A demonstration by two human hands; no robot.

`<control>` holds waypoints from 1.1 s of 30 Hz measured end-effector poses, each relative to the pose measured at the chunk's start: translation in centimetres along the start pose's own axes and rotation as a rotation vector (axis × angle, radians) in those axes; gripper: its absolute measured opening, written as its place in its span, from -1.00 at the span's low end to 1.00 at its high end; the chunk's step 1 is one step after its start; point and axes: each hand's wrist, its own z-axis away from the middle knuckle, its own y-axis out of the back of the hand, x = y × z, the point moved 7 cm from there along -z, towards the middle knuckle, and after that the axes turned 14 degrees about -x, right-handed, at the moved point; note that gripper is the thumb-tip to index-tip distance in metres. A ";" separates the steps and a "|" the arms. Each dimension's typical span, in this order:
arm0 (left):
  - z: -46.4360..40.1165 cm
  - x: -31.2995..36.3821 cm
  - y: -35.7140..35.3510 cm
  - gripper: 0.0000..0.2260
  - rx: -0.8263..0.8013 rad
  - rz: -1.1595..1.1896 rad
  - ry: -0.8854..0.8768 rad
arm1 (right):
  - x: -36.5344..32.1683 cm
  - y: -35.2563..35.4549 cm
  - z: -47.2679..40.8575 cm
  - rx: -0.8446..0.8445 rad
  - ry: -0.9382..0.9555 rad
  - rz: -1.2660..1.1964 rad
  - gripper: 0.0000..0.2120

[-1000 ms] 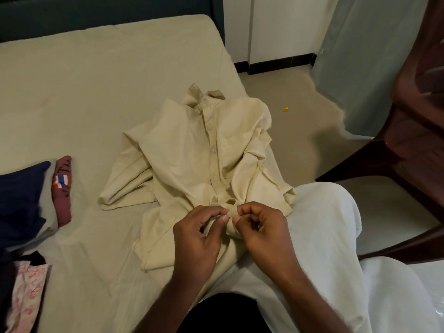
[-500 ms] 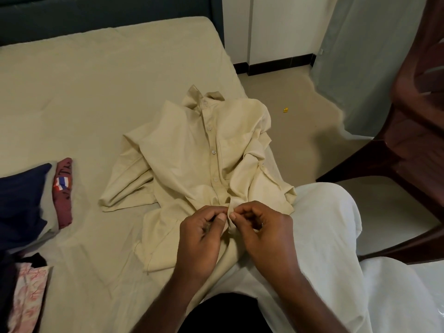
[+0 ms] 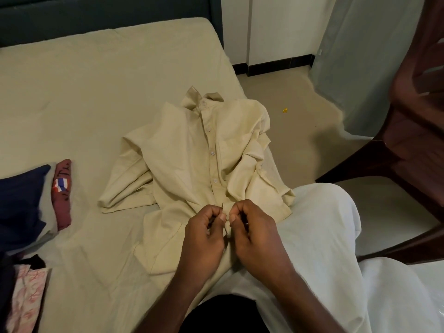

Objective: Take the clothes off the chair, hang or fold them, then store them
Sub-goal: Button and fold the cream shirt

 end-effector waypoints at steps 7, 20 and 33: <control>-0.1 0.6 0.5 -0.85 0.020 -0.068 -0.077 | 0.1 1.0 0.0 0.007 -0.023 -0.258 -0.91; -1.3 0.8 6.3 -0.86 -0.260 -0.559 -0.288 | -0.1 4.0 0.1 0.168 0.112 0.278 -0.94; -2.6 6.1 10.6 -0.73 -0.129 -0.547 -0.467 | -1.5 11.5 -2.6 0.254 0.152 0.349 -0.54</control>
